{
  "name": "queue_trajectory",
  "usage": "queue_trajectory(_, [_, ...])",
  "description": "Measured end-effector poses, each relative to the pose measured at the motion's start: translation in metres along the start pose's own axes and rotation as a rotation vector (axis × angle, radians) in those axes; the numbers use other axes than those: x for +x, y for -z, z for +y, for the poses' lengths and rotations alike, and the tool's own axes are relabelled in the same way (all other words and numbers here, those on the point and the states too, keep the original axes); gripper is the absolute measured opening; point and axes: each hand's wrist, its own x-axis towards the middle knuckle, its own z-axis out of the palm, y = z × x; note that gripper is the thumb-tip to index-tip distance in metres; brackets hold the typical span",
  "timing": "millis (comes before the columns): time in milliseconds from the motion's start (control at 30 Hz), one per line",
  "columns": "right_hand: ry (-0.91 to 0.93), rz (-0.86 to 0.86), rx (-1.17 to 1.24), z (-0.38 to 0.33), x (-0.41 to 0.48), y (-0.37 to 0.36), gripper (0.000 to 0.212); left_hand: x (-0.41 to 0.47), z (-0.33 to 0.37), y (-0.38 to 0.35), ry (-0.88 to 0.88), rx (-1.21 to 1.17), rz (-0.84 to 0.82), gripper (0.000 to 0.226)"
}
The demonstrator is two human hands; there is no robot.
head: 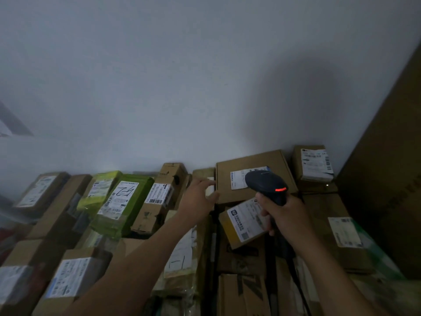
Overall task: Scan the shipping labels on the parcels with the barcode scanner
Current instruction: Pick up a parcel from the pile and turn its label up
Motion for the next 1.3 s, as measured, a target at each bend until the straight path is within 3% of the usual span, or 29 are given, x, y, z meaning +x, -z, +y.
queue_trajectory(67, [-0.008, 0.032, 0.022, -0.001, -0.004, 0.005, 0.033, -0.016, 0.017, -0.003, -0.118, 0.015, -0.123, 0.059])
queue_trajectory(133, [-0.01, 0.062, 0.034, -0.002, -0.008, 0.01, 0.032, -0.028, 0.03, -0.008, -0.164, 0.119, -0.302, 0.086])
queue_trajectory(233, [-0.009, 0.079, 0.036, -0.001, -0.014, 0.017, 0.031, -0.038, 0.034, -0.02, -0.166, 0.269, -0.384, 0.114])
queue_trajectory(367, [-0.009, 0.069, 0.041, -0.002, -0.019, 0.025, 0.03, -0.043, 0.03, -0.03, -0.129, 0.13, -0.255, 0.094])
queue_trajectory(533, [0.0, 0.047, 0.082, -0.007, -0.017, 0.02, 0.03, -0.044, 0.022, -0.014, -0.019, -0.189, 0.068, 0.08])
queue_trajectory(667, [0.014, 0.005, 0.064, -0.012, -0.014, 0.006, 0.031, -0.025, 0.012, -0.002, 0.195, -0.164, 0.319, 0.079])
queue_trajectory(767, [0.016, -0.042, 0.042, -0.015, -0.01, -0.007, 0.032, -0.008, 0.0, -0.002, 0.387, -0.117, 0.34, 0.083])
queue_trajectory(933, [0.023, -0.107, -0.01, -0.012, -0.005, -0.026, 0.031, 0.017, -0.025, -0.012, 0.555, -0.083, 0.199, 0.092])
queue_trajectory(1100, [0.019, -0.147, -0.073, -0.016, -0.011, -0.04, 0.031, 0.02, -0.044, -0.017, 0.43, -0.025, 0.051, 0.06])
queue_trajectory(1300, [-0.012, -0.164, -0.132, -0.033, -0.04, -0.062, 0.036, -0.026, -0.063, 0.022, 0.294, 0.023, 0.203, 0.034])
